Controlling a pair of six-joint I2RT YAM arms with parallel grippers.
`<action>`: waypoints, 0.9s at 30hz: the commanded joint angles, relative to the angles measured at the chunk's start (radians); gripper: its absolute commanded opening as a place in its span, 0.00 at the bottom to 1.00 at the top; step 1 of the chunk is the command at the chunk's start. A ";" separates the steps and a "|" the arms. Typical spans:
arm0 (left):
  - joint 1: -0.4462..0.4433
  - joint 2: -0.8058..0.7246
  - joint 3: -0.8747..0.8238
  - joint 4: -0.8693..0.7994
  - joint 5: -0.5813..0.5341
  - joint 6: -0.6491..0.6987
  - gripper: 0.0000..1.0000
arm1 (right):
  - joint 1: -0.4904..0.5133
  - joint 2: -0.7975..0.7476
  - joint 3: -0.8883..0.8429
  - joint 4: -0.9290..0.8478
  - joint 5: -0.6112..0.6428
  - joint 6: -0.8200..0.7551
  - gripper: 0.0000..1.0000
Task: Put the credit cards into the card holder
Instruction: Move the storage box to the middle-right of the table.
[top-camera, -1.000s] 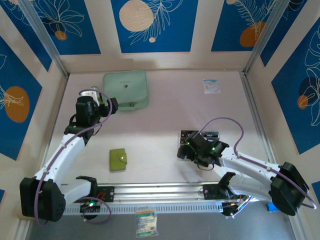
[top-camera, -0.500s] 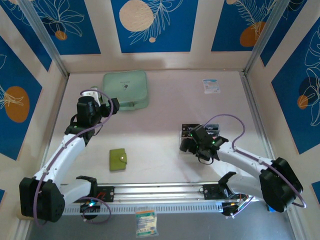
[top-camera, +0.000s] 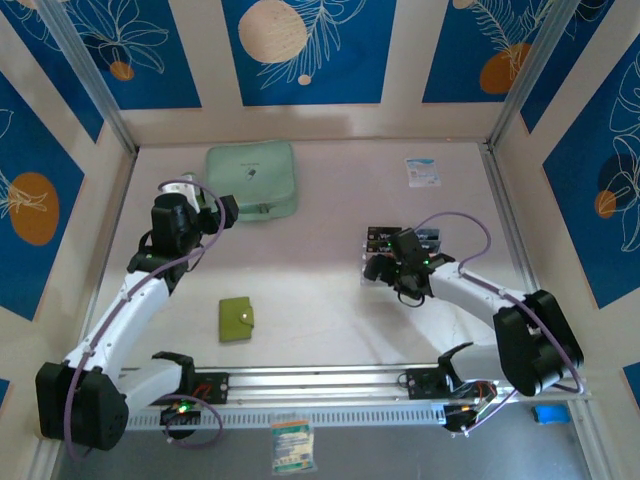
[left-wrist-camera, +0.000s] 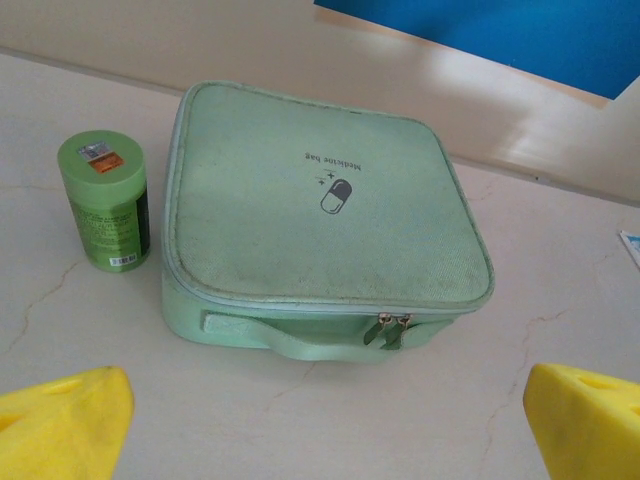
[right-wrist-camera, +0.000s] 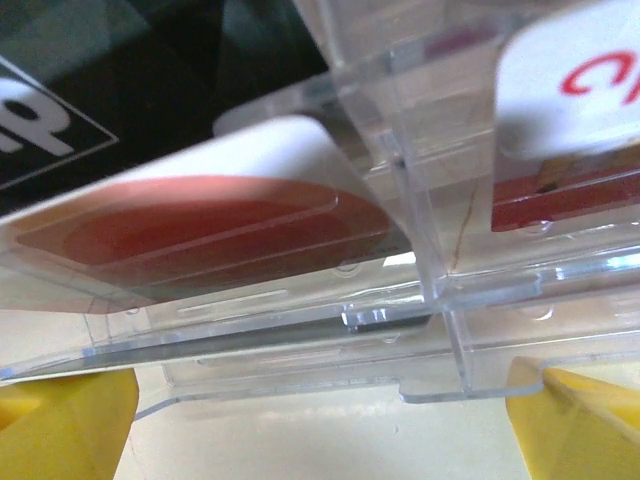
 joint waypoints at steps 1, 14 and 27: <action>-0.013 -0.018 -0.006 -0.012 -0.012 -0.013 1.00 | -0.036 0.038 0.045 0.042 -0.026 -0.060 0.96; -0.026 -0.018 -0.004 -0.019 -0.012 -0.023 1.00 | -0.108 0.108 0.081 0.078 -0.098 -0.144 0.95; -0.031 -0.019 -0.006 -0.057 -0.009 -0.055 1.00 | 0.178 -0.150 0.058 -0.049 -0.153 -0.033 0.95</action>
